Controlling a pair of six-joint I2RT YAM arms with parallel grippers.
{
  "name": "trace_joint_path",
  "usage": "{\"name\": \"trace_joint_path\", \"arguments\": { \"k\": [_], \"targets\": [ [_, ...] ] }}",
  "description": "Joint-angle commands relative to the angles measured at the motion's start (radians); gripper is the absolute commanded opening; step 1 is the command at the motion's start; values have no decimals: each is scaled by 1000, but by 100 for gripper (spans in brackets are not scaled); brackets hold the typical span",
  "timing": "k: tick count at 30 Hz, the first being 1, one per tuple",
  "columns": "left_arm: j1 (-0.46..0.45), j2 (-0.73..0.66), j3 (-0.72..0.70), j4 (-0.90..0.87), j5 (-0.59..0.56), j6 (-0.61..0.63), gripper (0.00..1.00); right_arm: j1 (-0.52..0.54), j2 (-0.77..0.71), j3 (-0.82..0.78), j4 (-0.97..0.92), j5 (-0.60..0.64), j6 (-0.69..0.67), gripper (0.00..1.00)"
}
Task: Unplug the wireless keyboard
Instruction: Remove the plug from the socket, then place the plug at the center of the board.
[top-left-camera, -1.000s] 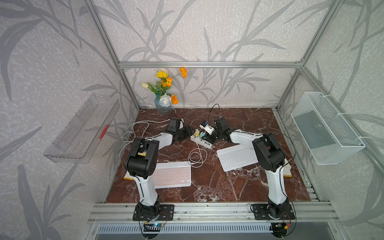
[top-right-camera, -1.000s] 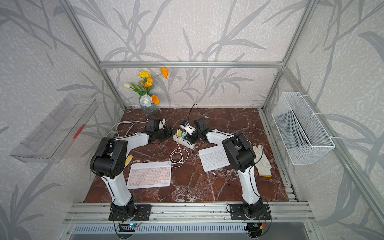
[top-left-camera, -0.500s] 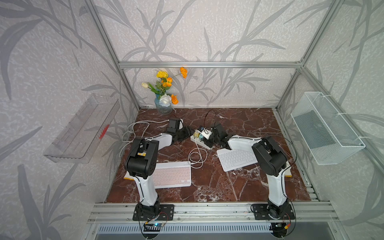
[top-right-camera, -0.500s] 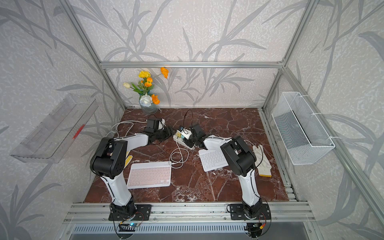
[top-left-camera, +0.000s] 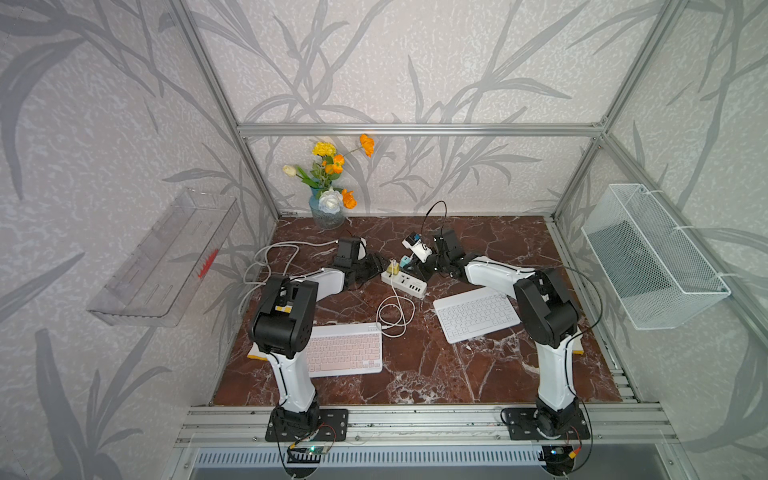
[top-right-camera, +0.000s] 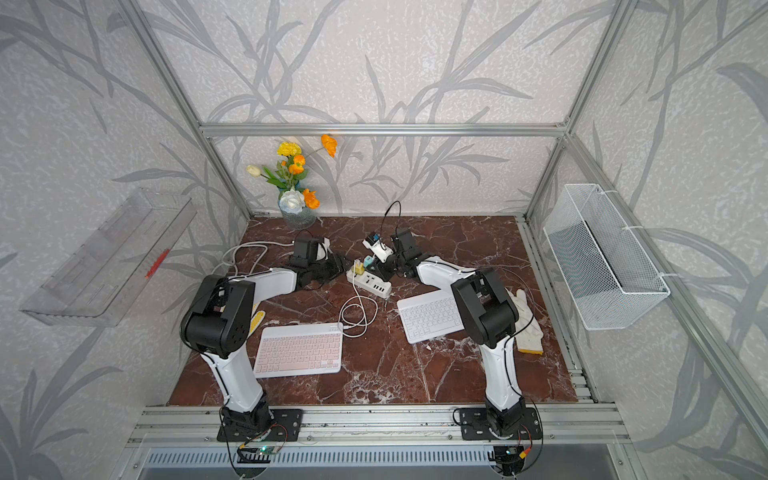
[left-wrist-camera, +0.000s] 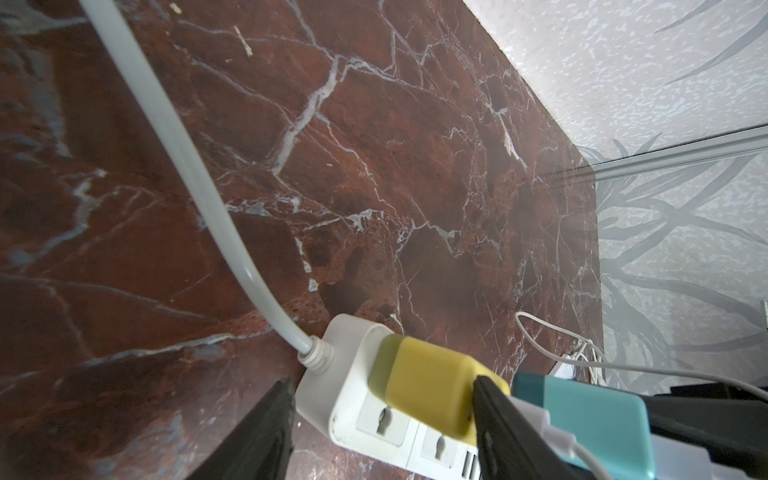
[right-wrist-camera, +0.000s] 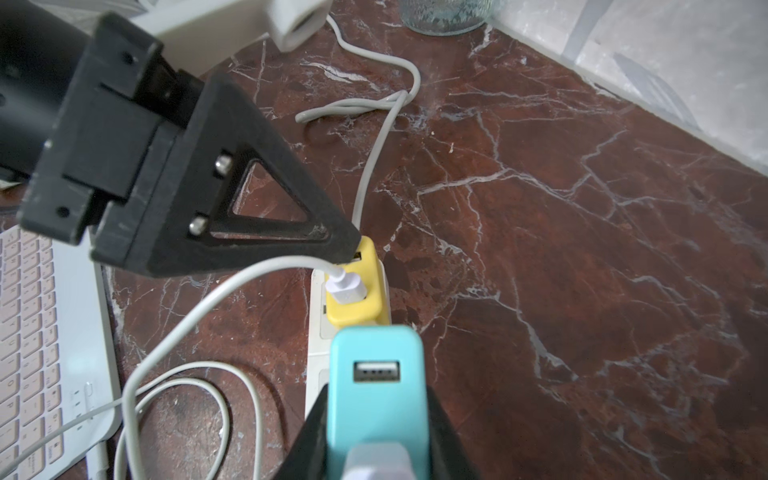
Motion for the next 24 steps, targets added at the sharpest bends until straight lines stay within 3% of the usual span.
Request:
{"name": "trace_joint_path", "arguments": {
  "k": [1, 11, 17, 20, 24],
  "targets": [
    [4, 15, -37, -177, -56, 27, 67, -3, -54, -47, 31, -25, 43, 12],
    [12, -74, 92, -343, -86, 69, 78, -35, -202, -161, -66, -60, 89, 12],
    [20, -158, 179, -444, -79, 91, 85, -38, -297, -284, -9, -63, 19, 12],
    [12, -211, 182, -474, -14, 108, 99, -48, -336, -343, 53, -90, -45, 12],
    [5, -315, 120, -380, 146, 159, 99, -99, -355, -351, 36, -284, -94, 12]
  ]
}}
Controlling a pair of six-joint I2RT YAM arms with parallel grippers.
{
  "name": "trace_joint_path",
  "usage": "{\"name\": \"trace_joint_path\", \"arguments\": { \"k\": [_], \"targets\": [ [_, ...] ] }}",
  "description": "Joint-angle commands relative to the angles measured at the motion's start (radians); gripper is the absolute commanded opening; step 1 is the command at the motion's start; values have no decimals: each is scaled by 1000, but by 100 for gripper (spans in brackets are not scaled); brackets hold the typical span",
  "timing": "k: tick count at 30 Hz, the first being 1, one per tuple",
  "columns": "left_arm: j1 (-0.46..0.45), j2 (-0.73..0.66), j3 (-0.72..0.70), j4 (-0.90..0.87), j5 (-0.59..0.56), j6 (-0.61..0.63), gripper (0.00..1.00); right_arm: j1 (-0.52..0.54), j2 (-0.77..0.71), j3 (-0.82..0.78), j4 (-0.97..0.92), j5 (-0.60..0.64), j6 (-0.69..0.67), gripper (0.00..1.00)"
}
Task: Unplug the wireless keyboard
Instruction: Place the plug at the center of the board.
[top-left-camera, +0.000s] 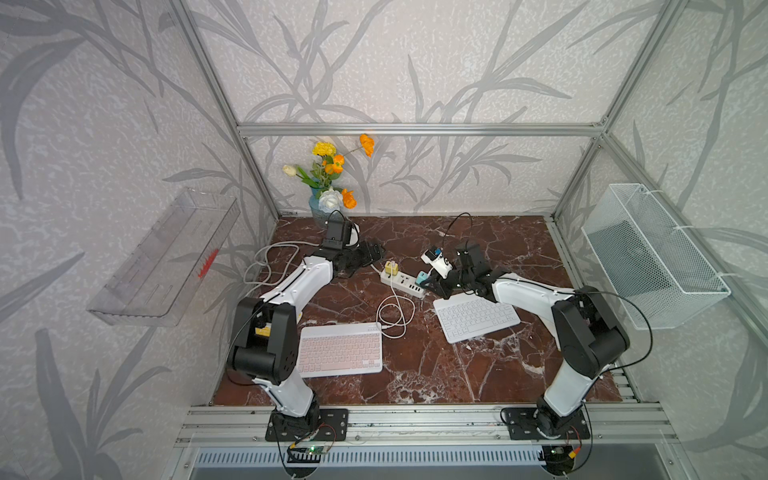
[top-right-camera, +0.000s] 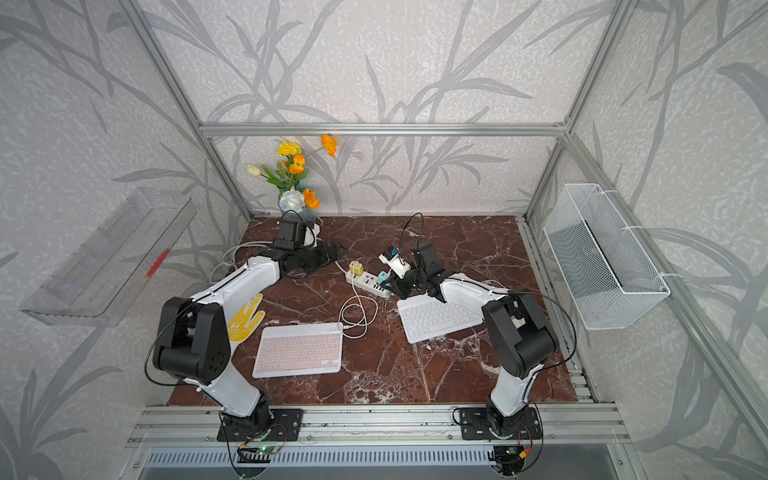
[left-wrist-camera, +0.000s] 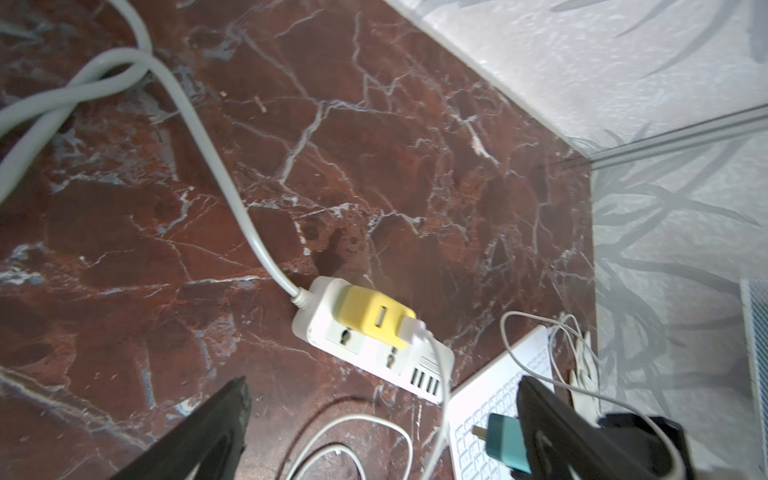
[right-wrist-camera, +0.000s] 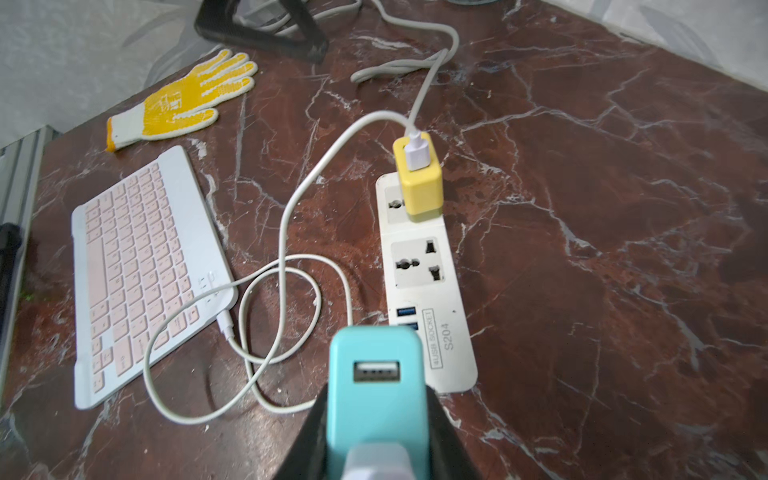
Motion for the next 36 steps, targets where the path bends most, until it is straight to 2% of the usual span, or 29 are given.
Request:
{"name": "trace_joint_path", "arguments": {
  "k": [1, 4, 7, 14, 20, 28, 31, 36],
  "targets": [
    [-9, -87, -61, 94, 206, 68, 98, -62, -38, 17, 15, -251, -49, 12],
    [-30, -122, -107, 205, 371, 129, 96, -128, -38, 23, 37, -449, 18, 12],
    [-62, -129, -144, 295, 464, 179, 95, -136, -84, 22, -7, -472, -17, 12],
    [-130, -66, -150, 481, 503, 116, 91, -136, -114, 45, -80, -603, -9, 12],
    [-190, -39, -115, 408, 421, 164, 91, -136, -113, 101, -214, -533, -2, 14],
    [-230, 50, -114, 399, 348, 127, 91, -136, -84, 83, -289, -256, -24, 14],
    [-241, 60, -118, 378, 320, 120, 91, -132, -57, 88, -338, -246, -14, 14],
    [-257, 36, -189, 381, 254, 90, 90, -83, -50, 12, -303, -261, 33, 14]
  ]
}}
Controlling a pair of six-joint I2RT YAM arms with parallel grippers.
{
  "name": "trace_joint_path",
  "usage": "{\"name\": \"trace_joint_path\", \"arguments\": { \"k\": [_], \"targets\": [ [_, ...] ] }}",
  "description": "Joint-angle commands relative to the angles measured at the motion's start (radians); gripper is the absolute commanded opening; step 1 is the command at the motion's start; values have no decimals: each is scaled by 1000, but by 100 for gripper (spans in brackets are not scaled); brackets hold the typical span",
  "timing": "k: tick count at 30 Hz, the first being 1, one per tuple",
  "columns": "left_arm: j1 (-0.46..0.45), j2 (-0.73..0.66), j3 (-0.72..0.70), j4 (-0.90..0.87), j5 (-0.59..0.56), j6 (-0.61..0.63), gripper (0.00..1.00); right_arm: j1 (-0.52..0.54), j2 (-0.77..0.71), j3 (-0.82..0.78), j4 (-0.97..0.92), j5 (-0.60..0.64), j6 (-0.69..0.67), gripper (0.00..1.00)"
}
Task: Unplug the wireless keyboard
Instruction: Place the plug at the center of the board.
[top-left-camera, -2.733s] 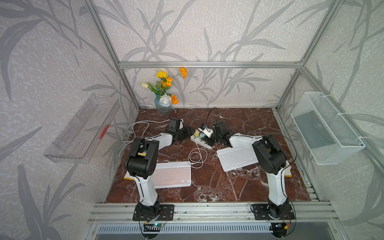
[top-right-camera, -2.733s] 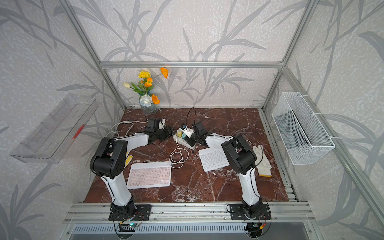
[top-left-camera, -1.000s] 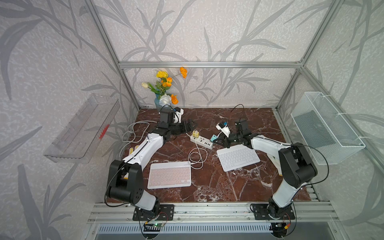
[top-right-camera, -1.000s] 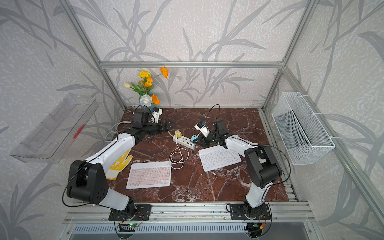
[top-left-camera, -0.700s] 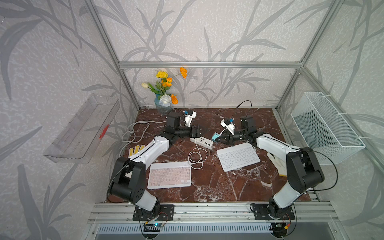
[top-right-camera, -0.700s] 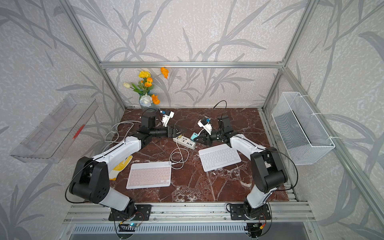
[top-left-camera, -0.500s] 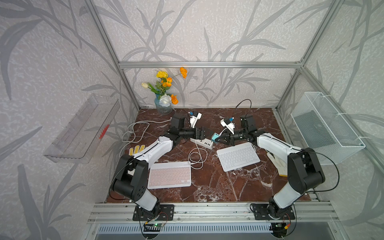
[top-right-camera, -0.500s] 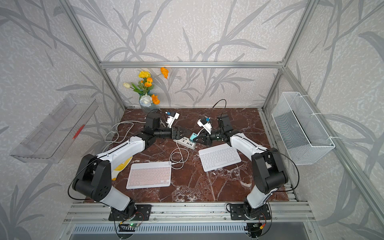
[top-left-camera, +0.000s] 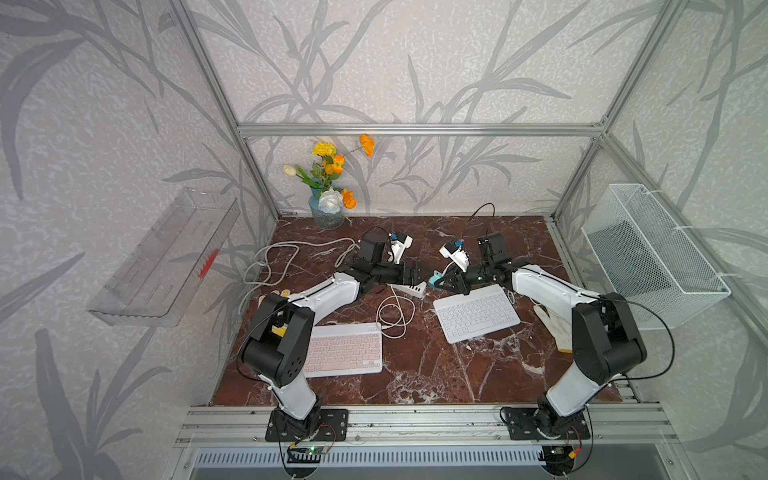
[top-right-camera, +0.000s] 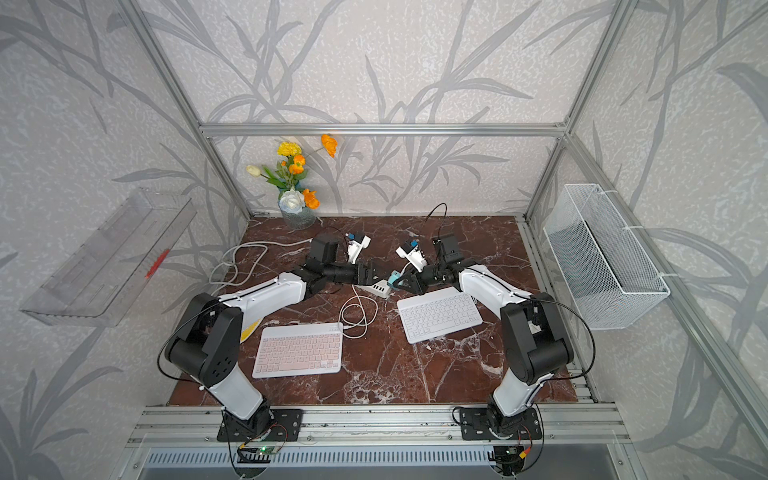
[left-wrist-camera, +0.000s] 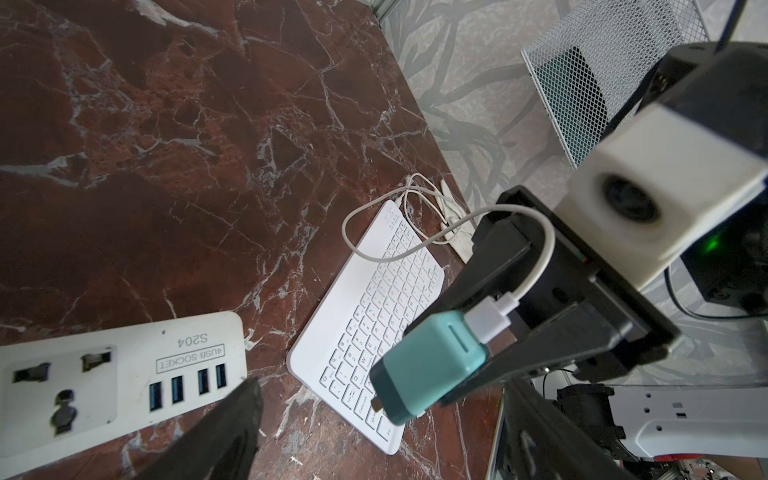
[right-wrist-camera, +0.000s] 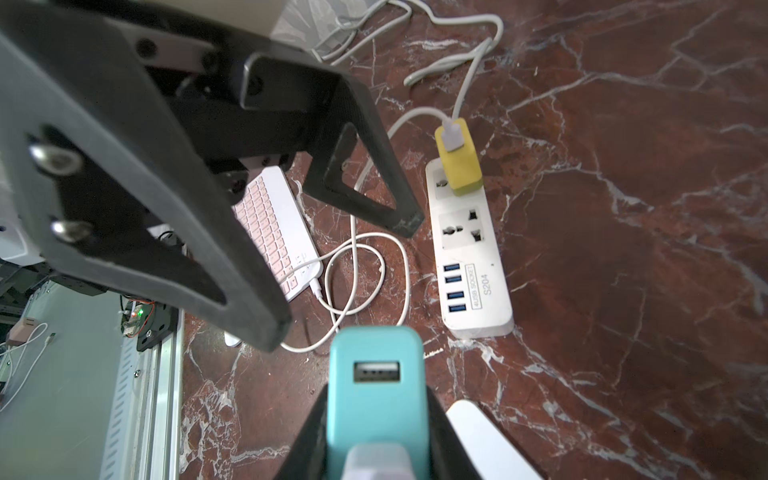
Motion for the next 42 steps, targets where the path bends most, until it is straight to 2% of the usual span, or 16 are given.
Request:
{"name": "trace_joint_path", "arguments": {
  "k": [1, 5, 8, 12, 18, 22, 30, 35, 42],
  "targets": [
    [-16, -36, -53, -12, -74, -19, 89, 45, 46, -39, -23, -3, 41, 14],
    [-31, -79, -121, -18, -125, -35, 89, 104, 82, -80, -27, 14, 71, 15],
    [-41, -112, -162, -53, -178, -42, 88, 119, 91, -135, 34, -24, 135, 15],
    [-51, -152, -209, -75, -210, -57, 88, 153, 102, -166, 12, -29, 153, 15],
    [-65, -183, -243, -93, -222, -75, 88, 189, 169, -158, -82, 51, 155, 20],
    [-67, -199, -245, -125, -235, -74, 88, 193, 150, -172, -91, 108, 198, 41],
    [-68, -234, -247, -183, -270, -66, 88, 193, 28, -209, -115, 152, 290, 69],
    [-86, -261, -237, -256, -321, -56, 87, 193, -75, -225, -111, 237, 387, 71],
    [-160, -327, -261, -321, -442, -55, 85, 194, -197, -240, -46, 334, 599, 70]
  ]
}}
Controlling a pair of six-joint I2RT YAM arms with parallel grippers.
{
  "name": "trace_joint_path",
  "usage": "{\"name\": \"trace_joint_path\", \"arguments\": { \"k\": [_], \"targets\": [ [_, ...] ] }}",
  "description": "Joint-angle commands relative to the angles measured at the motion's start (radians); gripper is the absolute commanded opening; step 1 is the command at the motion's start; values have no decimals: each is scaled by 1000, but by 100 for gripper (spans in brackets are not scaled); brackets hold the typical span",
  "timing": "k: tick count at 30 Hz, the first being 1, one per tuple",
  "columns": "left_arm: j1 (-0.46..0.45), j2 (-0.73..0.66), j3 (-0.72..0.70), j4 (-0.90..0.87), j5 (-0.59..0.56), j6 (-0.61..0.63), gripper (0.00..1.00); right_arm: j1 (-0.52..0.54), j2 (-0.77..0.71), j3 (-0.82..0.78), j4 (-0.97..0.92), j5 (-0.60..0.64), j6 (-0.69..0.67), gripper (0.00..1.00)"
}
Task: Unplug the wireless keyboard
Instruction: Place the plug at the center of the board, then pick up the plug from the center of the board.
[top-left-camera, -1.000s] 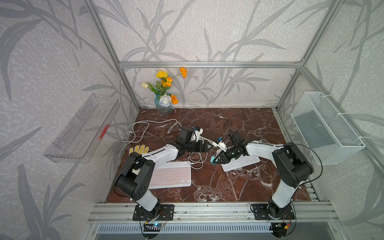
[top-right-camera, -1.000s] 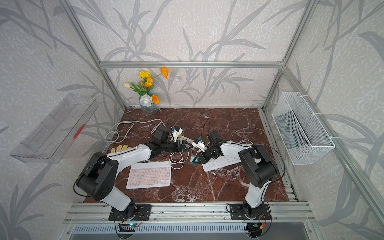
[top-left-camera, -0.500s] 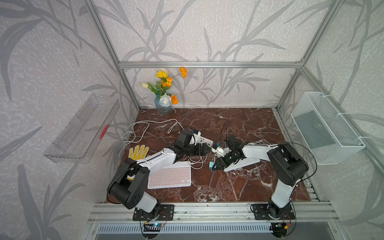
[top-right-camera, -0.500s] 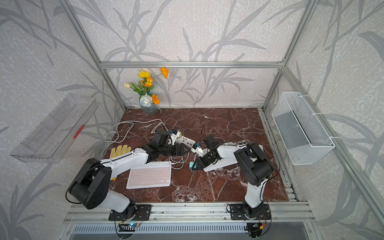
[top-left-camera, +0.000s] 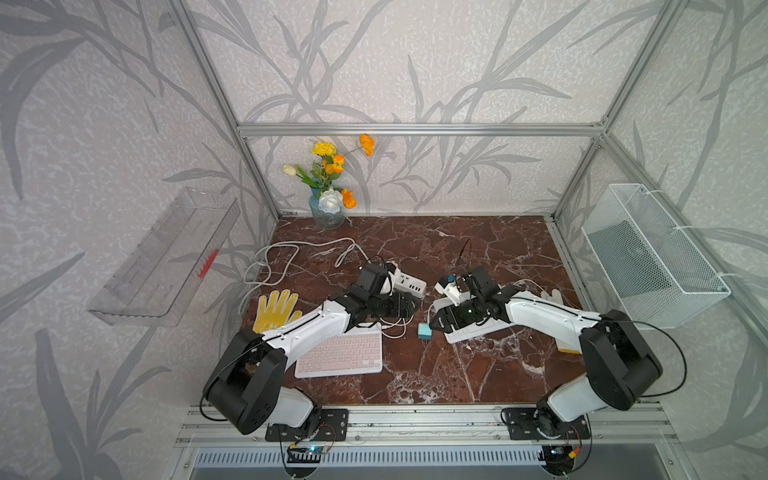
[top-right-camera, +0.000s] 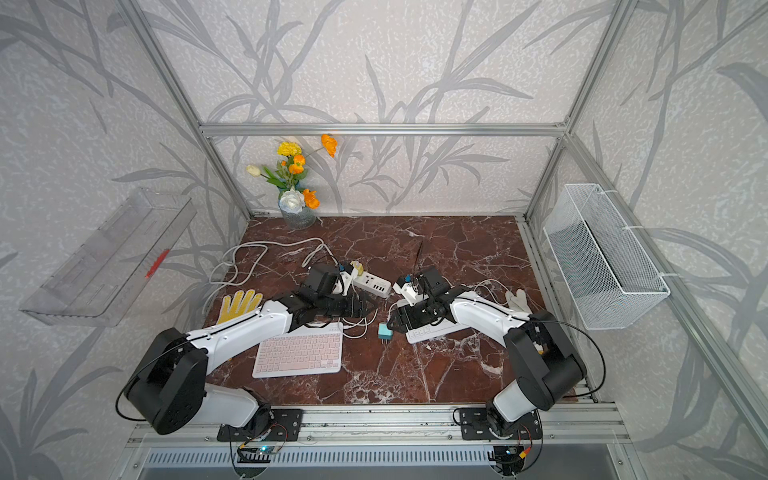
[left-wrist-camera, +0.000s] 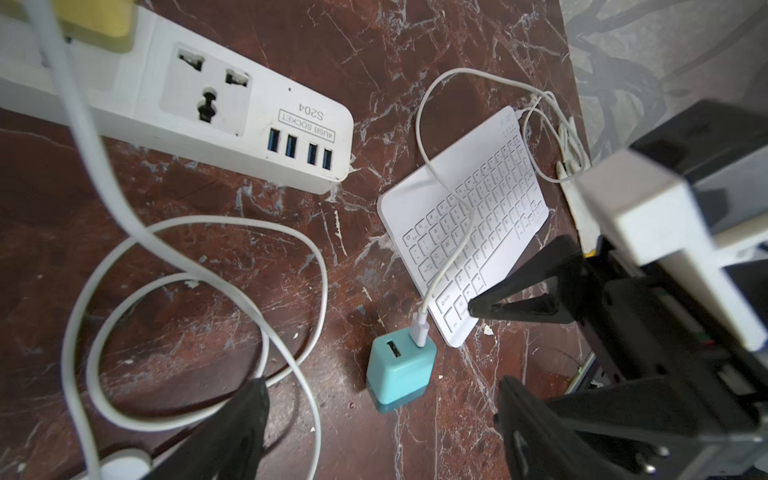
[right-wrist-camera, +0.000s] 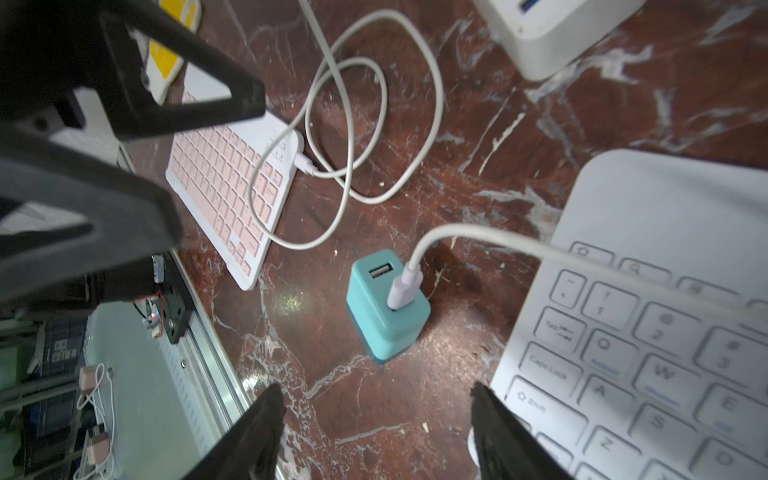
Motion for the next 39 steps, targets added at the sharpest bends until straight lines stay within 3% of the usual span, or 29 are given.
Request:
{"name": "trace_joint_path", "arguments": {
  "k": [1, 9, 13, 23, 27, 30, 35, 39],
  "targets": [
    [-48, -57, -22, -60, -113, 3, 85, 6, -37, -7, 12, 89, 143, 69],
    [-252, -68, -67, -97, -463, -115, 84, 96, -41, 72, -103, 362, 348, 63],
    [-277, -88, -144, 13, -456, -143, 83, 139, 16, 123, -108, 413, 434, 62],
    [-290, -172, -215, 21, -469, -132, 82, 205, 229, 265, -174, 498, 508, 59],
    [-303, -177, -223, 4, -498, -123, 82, 235, 292, 326, -226, 537, 535, 51],
    [-312, -194, -247, 4, -525, -130, 82, 251, 303, 334, -242, 553, 555, 36],
    [-335, -192, -246, -8, -559, -132, 81, 266, 302, 341, -312, 601, 566, 33],
    [-344, -169, -240, 7, -557, -128, 81, 273, 304, 333, -312, 616, 569, 20]
  ]
}}
